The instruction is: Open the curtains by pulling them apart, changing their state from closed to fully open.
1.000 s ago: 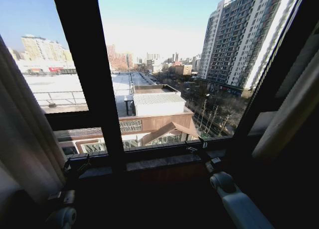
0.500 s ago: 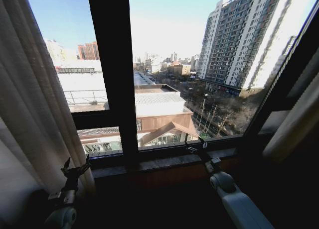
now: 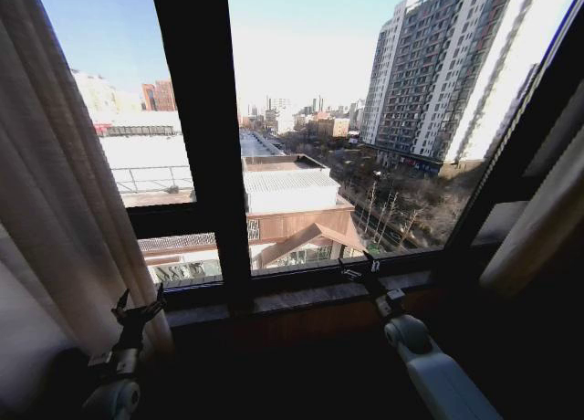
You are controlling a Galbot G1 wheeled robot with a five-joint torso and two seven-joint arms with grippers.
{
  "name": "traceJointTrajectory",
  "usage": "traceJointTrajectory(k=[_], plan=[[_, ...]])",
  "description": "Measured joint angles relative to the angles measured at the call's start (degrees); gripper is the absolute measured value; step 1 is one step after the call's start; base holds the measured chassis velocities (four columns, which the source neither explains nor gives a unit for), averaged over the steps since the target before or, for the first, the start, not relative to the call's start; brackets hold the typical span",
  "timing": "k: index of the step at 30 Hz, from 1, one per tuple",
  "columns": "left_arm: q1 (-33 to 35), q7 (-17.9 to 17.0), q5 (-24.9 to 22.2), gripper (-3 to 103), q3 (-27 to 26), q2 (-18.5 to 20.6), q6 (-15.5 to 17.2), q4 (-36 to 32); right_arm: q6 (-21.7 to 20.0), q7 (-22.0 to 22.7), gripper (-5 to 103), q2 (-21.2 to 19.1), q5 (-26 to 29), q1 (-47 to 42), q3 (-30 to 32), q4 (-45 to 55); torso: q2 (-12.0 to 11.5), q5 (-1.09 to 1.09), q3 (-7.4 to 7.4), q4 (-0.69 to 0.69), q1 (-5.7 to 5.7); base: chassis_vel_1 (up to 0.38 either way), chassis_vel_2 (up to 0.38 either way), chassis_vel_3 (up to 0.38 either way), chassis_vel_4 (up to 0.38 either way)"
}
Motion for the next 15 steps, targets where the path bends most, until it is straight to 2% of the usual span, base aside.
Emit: traceJointTrajectory(k=[8,10,15], plan=[[0.0,0.0,0.0,100,-0.01,0.0,0.0,0.0,0.0,-0.01,100,0.0,0.0,0.0,0.0,0.0,0.0,0.02,0.0,0.0,0.0,0.131,0.125,-0.15,-0.13],[0.0,-0.01,0.0,100,-0.03,0.01,0.0,0.0,0.0,-0.01,100,0.01,0.0,0.0,-0.01,0.0,0.0,-0.06,-0.01,0.03,0.01,0.11,0.146,-0.143,-0.123],[0.0,-0.01,0.0,100,-0.05,0.02,0.0,0.0,0.0,-0.02,100,0.01,0.0,0.0,-0.02,0.0,0.0,-0.01,0.0,0.03,0.02,0.072,0.069,-0.06,-0.071]])
